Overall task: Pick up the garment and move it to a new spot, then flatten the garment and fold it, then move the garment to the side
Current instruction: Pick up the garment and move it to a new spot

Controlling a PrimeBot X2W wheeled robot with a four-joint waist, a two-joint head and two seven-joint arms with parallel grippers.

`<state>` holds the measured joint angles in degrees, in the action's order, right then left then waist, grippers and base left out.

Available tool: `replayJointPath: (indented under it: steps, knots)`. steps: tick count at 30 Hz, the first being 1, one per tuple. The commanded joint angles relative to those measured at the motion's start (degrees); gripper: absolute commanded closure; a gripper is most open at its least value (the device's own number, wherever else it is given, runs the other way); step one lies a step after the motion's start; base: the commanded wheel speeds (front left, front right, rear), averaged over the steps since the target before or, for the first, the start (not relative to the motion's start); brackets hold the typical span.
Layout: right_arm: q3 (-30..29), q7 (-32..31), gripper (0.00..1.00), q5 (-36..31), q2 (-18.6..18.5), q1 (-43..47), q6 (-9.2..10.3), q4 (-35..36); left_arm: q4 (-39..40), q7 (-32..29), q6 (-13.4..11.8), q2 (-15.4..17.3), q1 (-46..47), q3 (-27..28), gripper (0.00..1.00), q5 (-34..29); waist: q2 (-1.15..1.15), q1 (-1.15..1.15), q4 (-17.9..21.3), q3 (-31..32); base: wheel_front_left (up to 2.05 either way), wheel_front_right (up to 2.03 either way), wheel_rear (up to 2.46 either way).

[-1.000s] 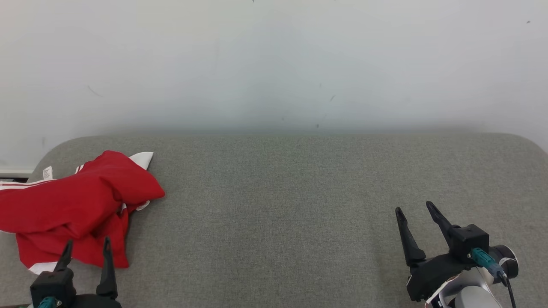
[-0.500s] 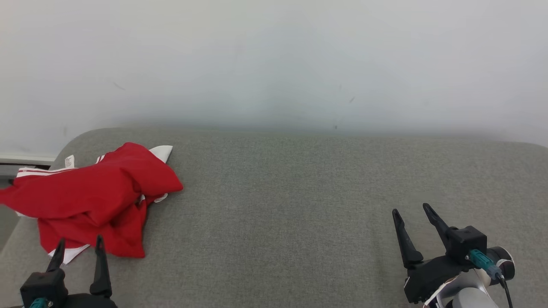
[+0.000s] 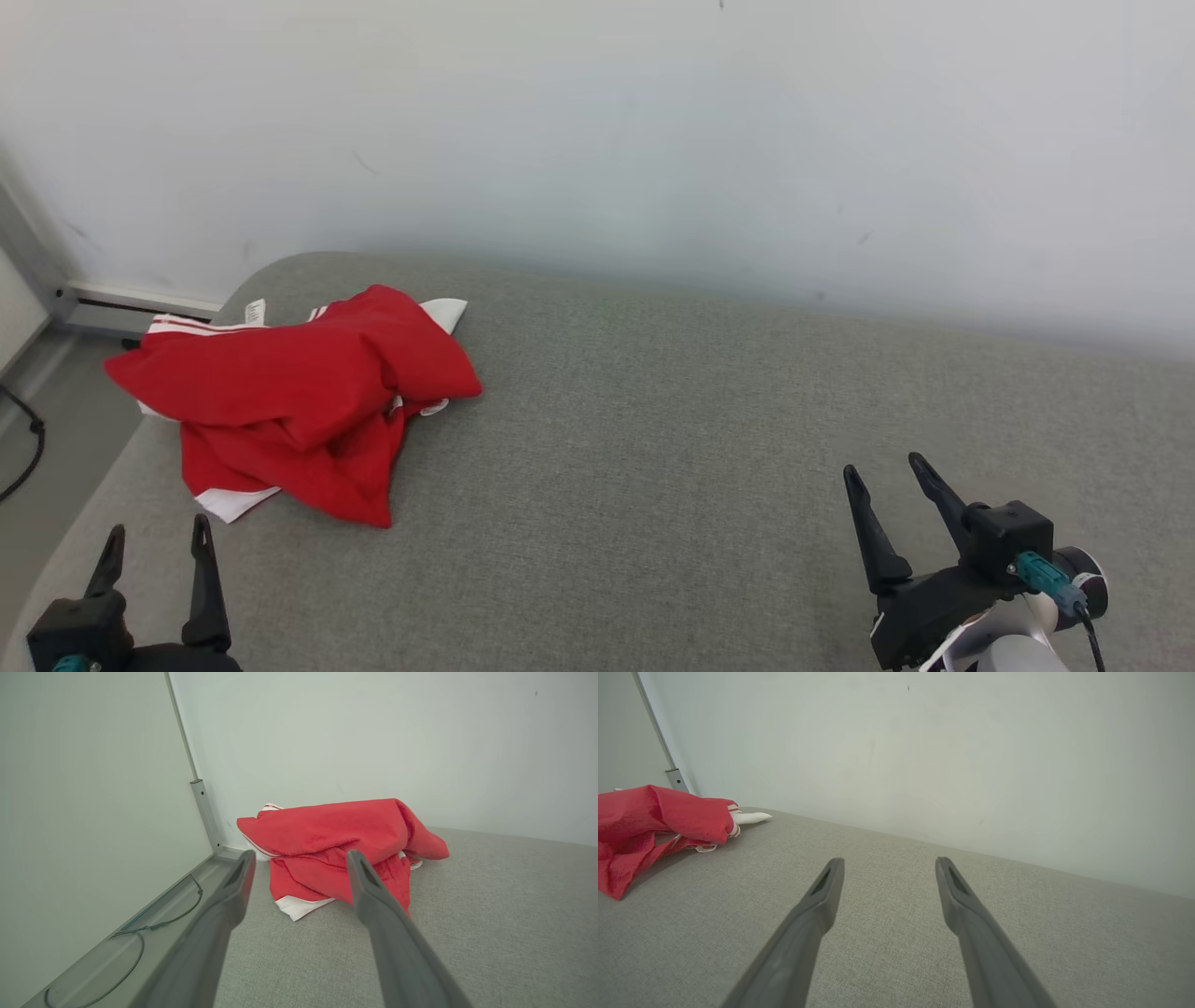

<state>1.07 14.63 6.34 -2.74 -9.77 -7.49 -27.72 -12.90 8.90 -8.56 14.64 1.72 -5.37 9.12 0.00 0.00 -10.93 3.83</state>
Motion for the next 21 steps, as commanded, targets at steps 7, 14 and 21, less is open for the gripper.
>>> replayJointPath:
  steps: [7, 14, 21]
  knots:
    - [0.97, 0.44, 0.00, 1.53, -0.28, 0.40, 0.01, 0.01, 1.50, -0.87, -0.75, 0.97, -1.08, 0.01, 0.00, 0.59, 0.00, 0.00, -5.98, 0.54, 0.00, 0.00, 0.00]
    - [1.92, 0.54, 0.00, 2.35, -0.27, 0.43, 0.01, -0.09, 2.30, -1.12, -1.08, 1.33, -1.21, 0.00, 0.00, 0.49, 0.00, 0.00, -8.85, 0.71, 0.00, 0.00, 0.00]
    - [2.78, 0.62, 0.00, 3.08, -0.29, 0.29, 0.00, -0.23, 2.76, -1.27, -1.41, 1.88, -1.59, 0.02, 0.00, 1.02, 0.00, 0.00, -11.63, 0.82, 0.00, 0.00, 0.00]
